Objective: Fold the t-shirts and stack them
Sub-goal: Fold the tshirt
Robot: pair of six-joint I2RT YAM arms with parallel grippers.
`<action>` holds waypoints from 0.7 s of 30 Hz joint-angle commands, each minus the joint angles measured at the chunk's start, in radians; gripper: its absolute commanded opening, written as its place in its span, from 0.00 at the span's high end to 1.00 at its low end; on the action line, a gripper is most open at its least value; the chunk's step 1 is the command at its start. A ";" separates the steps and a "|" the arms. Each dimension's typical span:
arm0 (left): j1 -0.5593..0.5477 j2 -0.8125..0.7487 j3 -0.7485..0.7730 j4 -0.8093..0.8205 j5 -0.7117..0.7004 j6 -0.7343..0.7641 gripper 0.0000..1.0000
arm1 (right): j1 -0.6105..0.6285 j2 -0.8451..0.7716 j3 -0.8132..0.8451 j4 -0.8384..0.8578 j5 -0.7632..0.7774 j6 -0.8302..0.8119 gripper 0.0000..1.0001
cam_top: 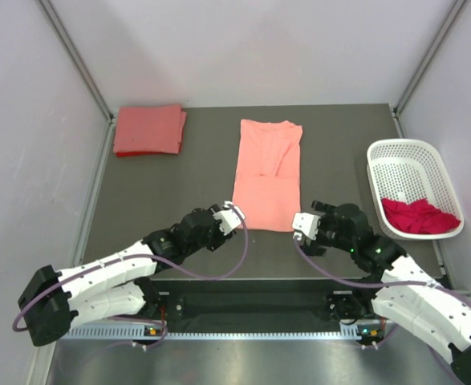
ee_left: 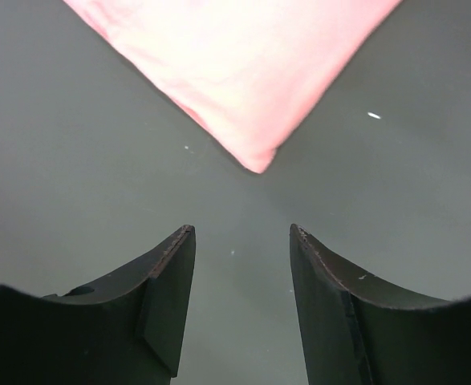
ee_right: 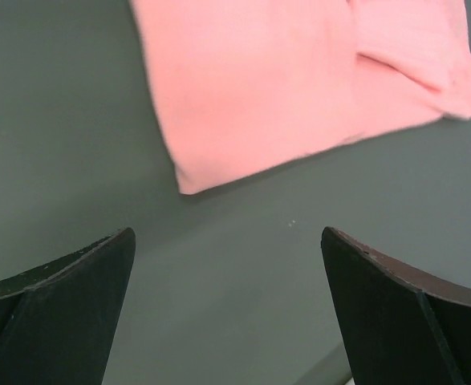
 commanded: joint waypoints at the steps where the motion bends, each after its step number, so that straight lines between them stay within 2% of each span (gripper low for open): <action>1: 0.000 -0.047 0.036 0.084 -0.053 0.021 0.44 | 0.051 -0.055 -0.032 0.027 -0.091 -0.146 0.00; 5: 0.000 -0.079 0.088 0.048 -0.102 -0.042 0.47 | 0.123 -0.054 -0.108 0.035 -0.015 -0.197 0.00; 8: 0.000 -0.085 0.127 -0.020 -0.130 -0.100 0.48 | 0.132 0.029 -0.125 0.114 -0.013 -0.232 0.06; 13: 0.000 -0.165 0.105 -0.047 -0.134 -0.097 0.49 | 0.158 0.152 -0.207 0.358 0.048 -0.257 0.11; 15: 0.000 -0.191 0.094 -0.060 -0.124 -0.093 0.50 | 0.158 0.202 -0.242 0.426 0.085 -0.265 0.18; 21: 0.000 -0.215 0.105 -0.121 -0.102 -0.086 0.57 | 0.158 0.308 -0.270 0.628 0.137 -0.268 0.30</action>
